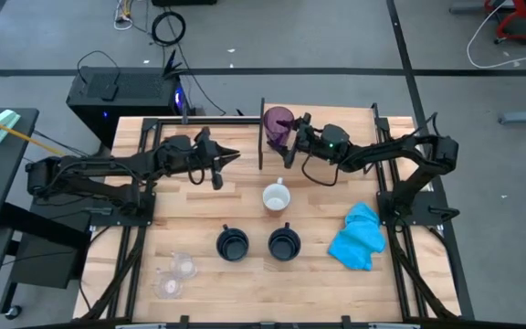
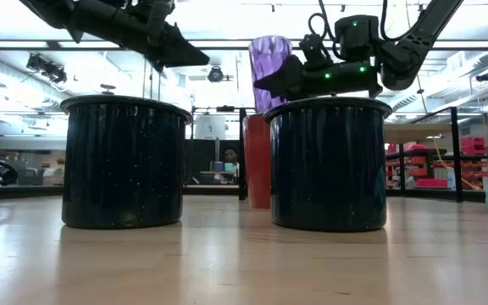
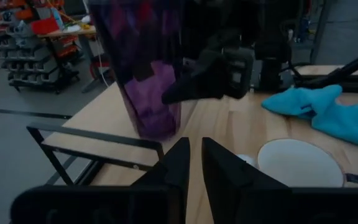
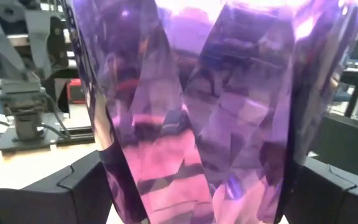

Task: Stack small to large cups/mugs on shelf
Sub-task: Put the purple cup on the shelf

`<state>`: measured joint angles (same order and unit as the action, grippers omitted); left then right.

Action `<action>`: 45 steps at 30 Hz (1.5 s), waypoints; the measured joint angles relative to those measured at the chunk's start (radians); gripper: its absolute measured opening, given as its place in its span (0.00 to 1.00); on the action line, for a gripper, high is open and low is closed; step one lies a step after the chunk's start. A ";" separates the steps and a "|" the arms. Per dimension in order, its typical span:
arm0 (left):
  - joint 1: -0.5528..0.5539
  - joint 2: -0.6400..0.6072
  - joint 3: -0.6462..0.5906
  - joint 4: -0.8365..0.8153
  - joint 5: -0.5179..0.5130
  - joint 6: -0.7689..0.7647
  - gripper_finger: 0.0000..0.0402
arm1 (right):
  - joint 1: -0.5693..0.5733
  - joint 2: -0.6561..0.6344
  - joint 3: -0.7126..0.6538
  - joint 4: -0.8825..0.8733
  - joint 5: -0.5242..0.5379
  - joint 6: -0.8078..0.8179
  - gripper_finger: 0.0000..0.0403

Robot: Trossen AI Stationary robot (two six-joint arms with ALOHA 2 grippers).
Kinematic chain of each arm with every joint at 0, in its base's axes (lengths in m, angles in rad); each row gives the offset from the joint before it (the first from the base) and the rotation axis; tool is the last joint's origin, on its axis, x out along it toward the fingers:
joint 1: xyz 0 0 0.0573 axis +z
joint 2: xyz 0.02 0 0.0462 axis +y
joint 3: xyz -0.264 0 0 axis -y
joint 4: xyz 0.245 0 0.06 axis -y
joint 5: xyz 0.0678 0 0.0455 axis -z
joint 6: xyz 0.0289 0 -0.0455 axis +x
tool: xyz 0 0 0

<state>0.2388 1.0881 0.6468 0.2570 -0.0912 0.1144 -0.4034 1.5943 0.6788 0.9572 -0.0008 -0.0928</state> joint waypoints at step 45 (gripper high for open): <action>0.000 -0.003 0.000 0.038 0.000 -0.015 0.05 | -0.014 0.061 0.034 0.053 -0.025 0.030 0.91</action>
<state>0.2383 1.0851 0.6468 0.2955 -0.0914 0.0993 -0.4171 1.6552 0.7128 1.0098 -0.0260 -0.0626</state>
